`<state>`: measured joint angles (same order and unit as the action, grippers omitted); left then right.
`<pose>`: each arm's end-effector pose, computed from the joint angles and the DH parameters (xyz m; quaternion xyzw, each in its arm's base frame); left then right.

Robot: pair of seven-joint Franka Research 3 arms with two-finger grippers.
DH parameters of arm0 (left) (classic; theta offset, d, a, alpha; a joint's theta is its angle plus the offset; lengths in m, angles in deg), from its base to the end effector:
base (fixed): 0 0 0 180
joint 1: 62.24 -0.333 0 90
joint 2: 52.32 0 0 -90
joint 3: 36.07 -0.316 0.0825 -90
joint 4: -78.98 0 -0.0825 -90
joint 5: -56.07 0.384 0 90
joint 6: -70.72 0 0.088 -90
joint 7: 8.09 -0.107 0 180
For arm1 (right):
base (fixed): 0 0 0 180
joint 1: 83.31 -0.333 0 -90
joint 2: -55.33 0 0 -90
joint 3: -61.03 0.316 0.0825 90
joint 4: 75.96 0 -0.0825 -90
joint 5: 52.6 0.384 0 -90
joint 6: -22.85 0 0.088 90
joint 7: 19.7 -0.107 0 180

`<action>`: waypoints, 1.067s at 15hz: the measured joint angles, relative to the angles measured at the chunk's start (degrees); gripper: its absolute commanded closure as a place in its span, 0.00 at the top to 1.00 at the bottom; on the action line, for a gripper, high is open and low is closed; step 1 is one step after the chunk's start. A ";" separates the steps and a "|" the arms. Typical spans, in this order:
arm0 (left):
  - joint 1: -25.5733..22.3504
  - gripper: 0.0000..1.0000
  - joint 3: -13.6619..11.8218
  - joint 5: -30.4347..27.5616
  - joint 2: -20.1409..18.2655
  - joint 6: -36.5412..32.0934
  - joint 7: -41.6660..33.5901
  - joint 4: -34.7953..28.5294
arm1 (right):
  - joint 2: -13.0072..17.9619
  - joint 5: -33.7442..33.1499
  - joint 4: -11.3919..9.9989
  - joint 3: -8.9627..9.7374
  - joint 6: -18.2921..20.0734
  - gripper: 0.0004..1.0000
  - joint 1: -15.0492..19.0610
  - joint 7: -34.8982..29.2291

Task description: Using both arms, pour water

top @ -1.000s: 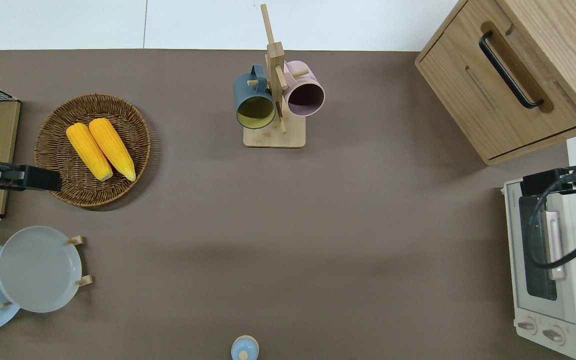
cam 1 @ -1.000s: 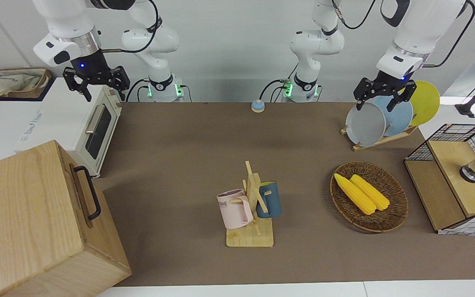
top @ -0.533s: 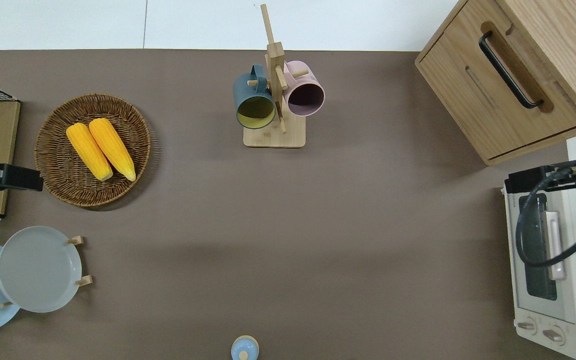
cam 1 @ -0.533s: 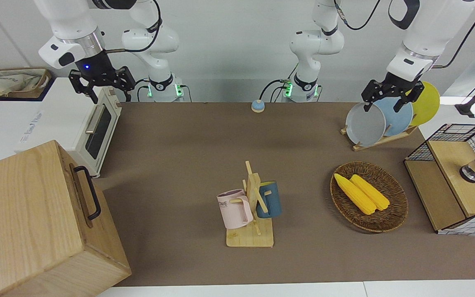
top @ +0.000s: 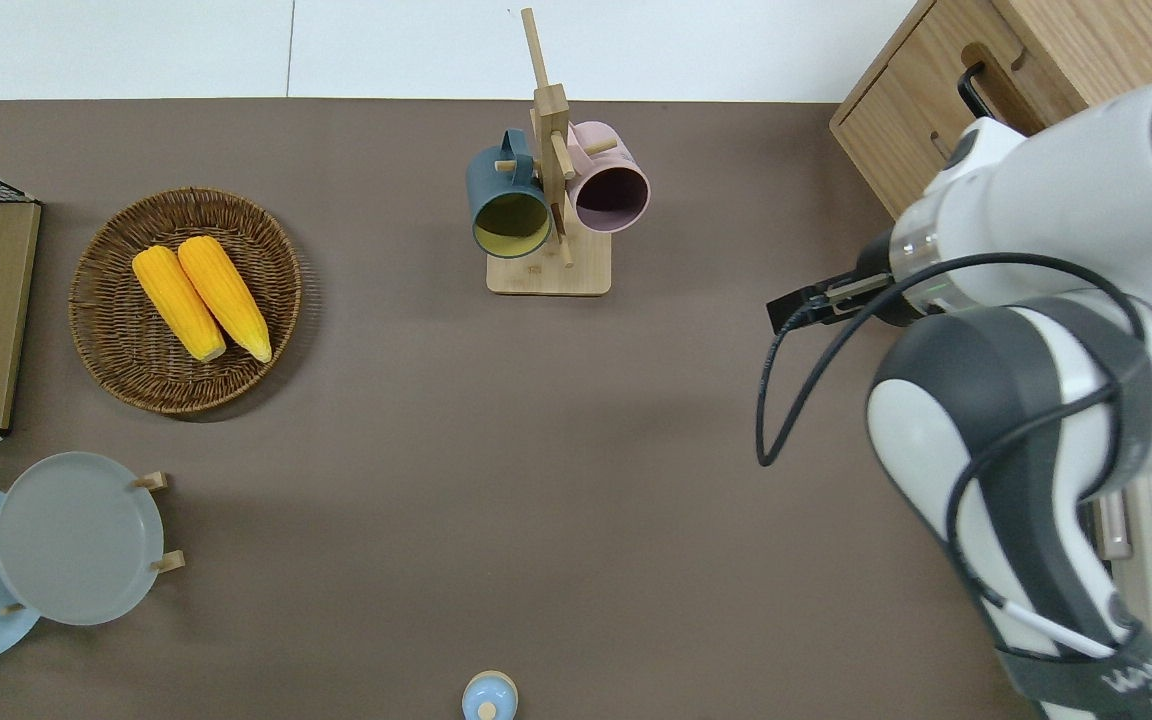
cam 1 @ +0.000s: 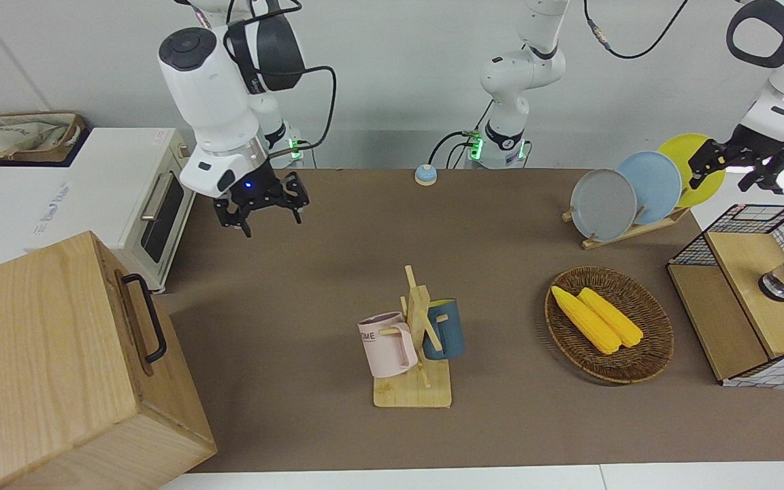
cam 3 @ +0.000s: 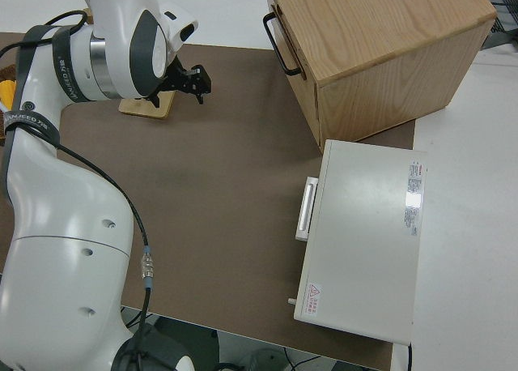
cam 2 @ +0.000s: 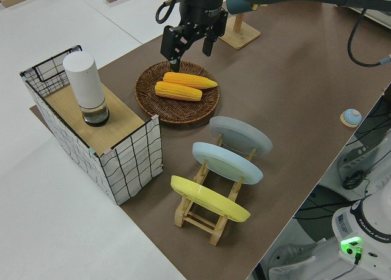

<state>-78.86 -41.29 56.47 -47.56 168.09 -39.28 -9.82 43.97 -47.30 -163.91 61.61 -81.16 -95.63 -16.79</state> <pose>0.5497 0.2187 0.5988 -0.9960 0.0821 -0.0267 0.0214 0.6144 0.1480 0.5468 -0.9899 -0.1279 -0.0368 0.0497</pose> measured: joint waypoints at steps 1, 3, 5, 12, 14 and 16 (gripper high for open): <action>-1.44 0.99 -0.01 0.00 0.56 0.44 -2.16 0.34 | -1.22 0.01 -0.03 0.01 -3.06 0.99 -1.18 0.00; -5.01 0.99 -0.04 0.00 1.87 2.59 -6.61 0.87 | -4.89 0.34 -0.05 0.03 -11.25 0.99 -3.19 -0.01; -6.82 0.99 -0.04 0.00 2.60 4.60 -9.61 0.91 | -7.23 0.37 0.00 0.04 -17.22 0.99 -4.18 -0.01; -9.79 0.99 0.03 -1.45 5.17 13.45 -12.32 1.05 | -16.26 0.33 2.74 0.33 -34.73 0.97 -7.86 0.15; -10.63 1.00 0.04 -5.21 5.38 15.05 -12.32 1.06 | -20.02 0.14 5.74 0.31 -38.93 0.80 -8.30 0.68; -11.53 1.00 0.05 -10.29 6.52 19.98 -12.38 1.04 | -22.84 0.12 9.47 -0.14 -40.40 0.55 -8.17 1.87</action>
<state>-90.39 -41.24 46.18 -41.05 188.07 -51.67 -8.78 21.13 -47.19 -154.44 61.48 -121.56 -103.81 -14.92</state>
